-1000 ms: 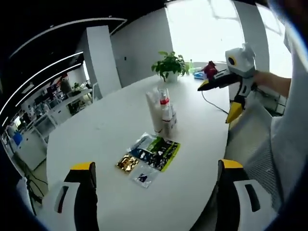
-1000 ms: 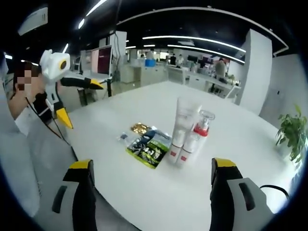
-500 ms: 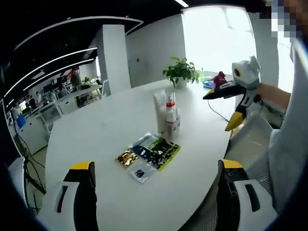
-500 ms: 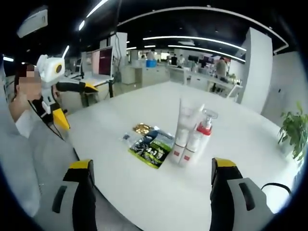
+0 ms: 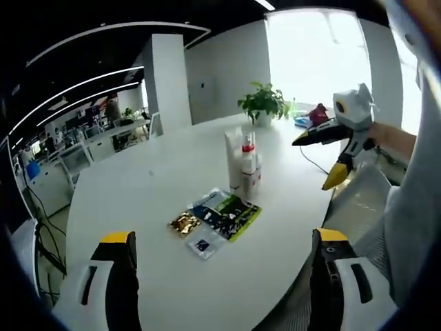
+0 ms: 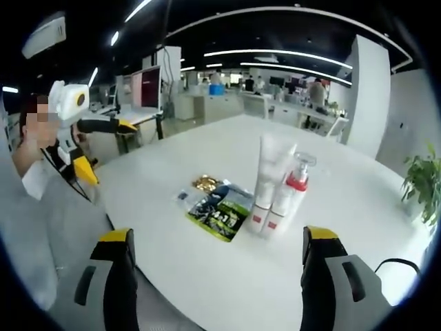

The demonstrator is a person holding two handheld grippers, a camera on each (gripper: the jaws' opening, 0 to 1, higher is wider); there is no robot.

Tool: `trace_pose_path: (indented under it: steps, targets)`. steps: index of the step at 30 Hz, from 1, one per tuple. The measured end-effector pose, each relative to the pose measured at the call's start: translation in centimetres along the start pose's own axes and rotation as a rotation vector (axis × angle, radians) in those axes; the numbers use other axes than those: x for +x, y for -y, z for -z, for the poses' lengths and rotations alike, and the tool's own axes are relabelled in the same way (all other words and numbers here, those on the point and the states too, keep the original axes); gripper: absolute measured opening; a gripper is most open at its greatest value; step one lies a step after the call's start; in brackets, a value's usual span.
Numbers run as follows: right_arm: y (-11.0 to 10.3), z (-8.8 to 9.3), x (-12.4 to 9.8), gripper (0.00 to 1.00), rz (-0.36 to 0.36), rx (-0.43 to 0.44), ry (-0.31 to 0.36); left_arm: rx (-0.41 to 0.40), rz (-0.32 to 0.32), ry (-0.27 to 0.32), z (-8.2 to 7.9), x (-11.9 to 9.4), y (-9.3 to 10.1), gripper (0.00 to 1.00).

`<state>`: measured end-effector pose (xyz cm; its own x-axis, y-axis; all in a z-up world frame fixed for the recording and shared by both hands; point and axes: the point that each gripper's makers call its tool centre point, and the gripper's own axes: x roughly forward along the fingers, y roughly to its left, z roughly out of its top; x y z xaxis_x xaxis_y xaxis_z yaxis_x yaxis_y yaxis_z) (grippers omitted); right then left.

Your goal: Arrange the skincare products in the storage area until every visible bottle or jar stands upright without overlapping.

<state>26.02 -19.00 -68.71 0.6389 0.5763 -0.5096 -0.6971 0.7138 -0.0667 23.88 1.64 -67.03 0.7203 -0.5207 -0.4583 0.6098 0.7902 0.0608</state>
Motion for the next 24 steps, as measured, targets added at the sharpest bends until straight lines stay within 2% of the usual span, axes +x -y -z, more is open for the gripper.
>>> trace_pose_path:
  steps: [11,24]
  targets:
    - [-0.04,-0.03,0.05,1.0,0.011,-0.01,0.001,-0.002,-0.002,0.004,-0.12,-0.29,0.26,0.99]
    - [0.03,0.08,-0.1,1.0,0.024,-0.003,0.01,0.014,0.002,-0.018,0.28,-0.69,0.82,0.99]
